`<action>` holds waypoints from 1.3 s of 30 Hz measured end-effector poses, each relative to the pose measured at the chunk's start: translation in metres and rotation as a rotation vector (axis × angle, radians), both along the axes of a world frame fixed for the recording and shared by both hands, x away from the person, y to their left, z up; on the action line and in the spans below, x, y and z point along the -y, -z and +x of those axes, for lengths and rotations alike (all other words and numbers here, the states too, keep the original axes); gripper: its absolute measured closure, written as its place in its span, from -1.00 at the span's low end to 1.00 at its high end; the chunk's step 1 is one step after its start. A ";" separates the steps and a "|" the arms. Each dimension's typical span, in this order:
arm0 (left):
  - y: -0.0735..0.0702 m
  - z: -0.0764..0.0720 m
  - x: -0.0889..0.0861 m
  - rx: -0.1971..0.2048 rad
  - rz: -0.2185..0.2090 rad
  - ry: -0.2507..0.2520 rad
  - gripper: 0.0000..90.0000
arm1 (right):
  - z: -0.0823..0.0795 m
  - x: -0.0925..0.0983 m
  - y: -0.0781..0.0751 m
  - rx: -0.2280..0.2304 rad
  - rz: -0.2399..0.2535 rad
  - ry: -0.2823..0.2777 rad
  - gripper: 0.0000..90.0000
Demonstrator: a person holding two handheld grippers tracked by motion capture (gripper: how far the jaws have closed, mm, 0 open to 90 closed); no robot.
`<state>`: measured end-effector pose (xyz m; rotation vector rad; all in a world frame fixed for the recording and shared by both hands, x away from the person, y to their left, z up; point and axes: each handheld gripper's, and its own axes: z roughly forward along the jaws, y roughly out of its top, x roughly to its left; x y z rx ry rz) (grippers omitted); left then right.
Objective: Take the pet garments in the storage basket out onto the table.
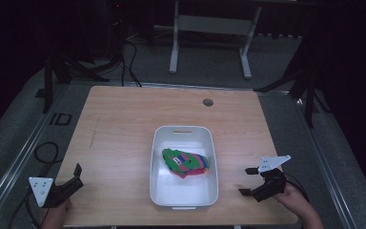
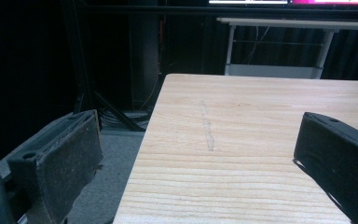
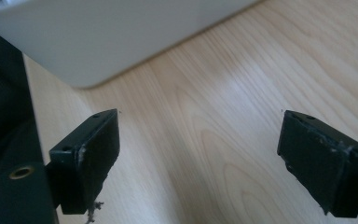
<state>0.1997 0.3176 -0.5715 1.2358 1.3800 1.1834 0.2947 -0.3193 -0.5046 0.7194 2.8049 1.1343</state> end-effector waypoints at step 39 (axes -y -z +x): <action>0.000 0.000 -0.001 0.000 -0.006 0.010 -0.97 | 0.026 -0.134 -0.067 0.058 -0.092 -0.264 -0.74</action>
